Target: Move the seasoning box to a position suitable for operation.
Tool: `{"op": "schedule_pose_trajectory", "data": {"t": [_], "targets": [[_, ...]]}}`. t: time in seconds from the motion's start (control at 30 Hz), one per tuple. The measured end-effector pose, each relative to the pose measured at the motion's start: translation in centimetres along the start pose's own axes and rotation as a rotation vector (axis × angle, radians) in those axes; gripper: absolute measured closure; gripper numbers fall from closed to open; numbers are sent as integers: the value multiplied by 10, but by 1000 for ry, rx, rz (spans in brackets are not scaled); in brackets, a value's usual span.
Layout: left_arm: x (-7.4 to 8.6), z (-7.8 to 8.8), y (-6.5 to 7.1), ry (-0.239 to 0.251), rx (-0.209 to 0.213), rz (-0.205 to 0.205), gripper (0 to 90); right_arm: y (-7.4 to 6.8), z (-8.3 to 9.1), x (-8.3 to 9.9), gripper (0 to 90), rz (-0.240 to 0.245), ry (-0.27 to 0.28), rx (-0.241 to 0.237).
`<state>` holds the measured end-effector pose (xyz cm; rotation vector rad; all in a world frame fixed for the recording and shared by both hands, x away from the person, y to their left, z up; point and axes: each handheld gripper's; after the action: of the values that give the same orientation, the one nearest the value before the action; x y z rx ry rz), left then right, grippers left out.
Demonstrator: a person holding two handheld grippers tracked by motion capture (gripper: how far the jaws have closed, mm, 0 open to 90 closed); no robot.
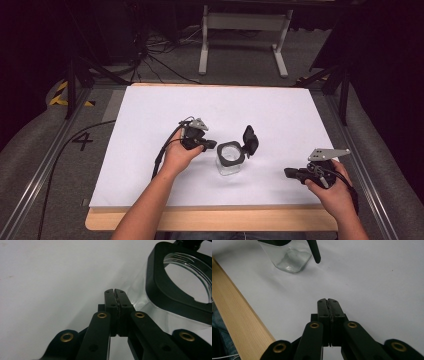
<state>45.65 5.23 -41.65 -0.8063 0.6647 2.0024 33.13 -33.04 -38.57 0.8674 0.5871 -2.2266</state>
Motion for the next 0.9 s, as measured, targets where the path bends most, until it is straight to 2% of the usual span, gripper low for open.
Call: {"op": "schedule_pose_trajectory", "data": {"t": [0.17,0.3,0.43,0.5,0.57,0.6,0.9], "targets": [[0,-4,4,-13,31,-30,900,-3,1,-2,900,9,18,-12],[1,-4,4,-17,44,-5,900,-3,0,-4,900,6,27,-19],[2,-3,7,-37,24,-26,900,-3,-1,-5,900,1,31,-26],[2,-2,8,-44,30,-28,900,-3,-1,-6,900,12,31,-25],[1,2,8,-82,36,-29,900,-3,-1,-7,900,8,32,-30],[2,1,10,-66,34,-30,900,-3,-1,-8,900,8,32,-31],[6,9,22,-135,58,-65,900,-1,-3,-16,900,17,49,-50]]}}
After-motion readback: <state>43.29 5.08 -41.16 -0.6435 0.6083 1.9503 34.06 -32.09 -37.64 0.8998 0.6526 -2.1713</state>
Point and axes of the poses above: each handheld gripper's, and its own axes: z roughly backward along the jaws, x roughly out of its underside, y roughly to its right, and after that the axes turned 3 degrees about -x, right-handed
